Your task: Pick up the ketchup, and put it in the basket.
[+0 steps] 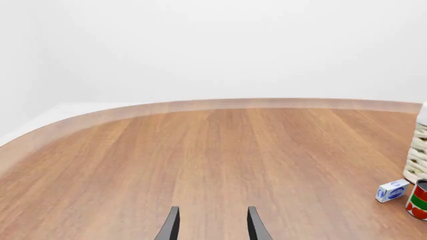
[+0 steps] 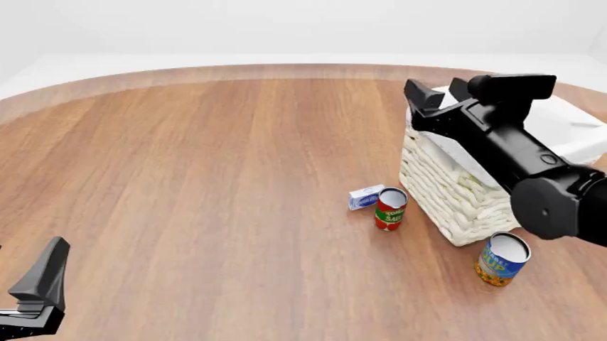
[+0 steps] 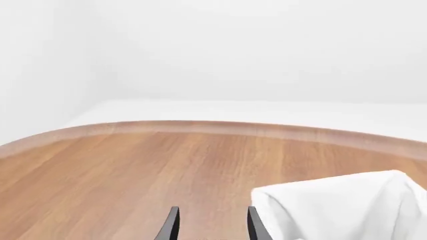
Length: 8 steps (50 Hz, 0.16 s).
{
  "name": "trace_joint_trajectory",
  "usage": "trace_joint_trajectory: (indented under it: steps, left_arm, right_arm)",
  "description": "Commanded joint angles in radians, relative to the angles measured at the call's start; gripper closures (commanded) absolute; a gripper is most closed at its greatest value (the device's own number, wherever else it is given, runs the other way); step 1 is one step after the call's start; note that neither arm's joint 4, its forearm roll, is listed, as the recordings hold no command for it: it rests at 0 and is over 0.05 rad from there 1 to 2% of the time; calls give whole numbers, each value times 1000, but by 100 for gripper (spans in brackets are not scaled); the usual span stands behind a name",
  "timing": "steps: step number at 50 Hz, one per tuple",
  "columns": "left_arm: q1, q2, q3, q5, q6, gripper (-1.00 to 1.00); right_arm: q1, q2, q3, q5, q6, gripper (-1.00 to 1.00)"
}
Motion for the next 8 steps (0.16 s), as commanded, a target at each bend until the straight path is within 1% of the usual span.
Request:
trace_joint_trajectory:
  steps: [1, 3, 5, 8]
  left_arm:
    - [0, 0, 0, 0, 0, -100]
    - [0, 0, 0, 0, 0, -100]
    - [0, 0, 0, 0, 0, -100]
    - [0, 0, 0, 0, 0, -100]
  right_arm:
    - [132, -3, 6, 3, -25, -100]
    - [131, 1, 7, -1, -19, -100]
    - [174, -6, 11, 4, -31, -100]
    - [192, -12, 16, 2, -30, -100]
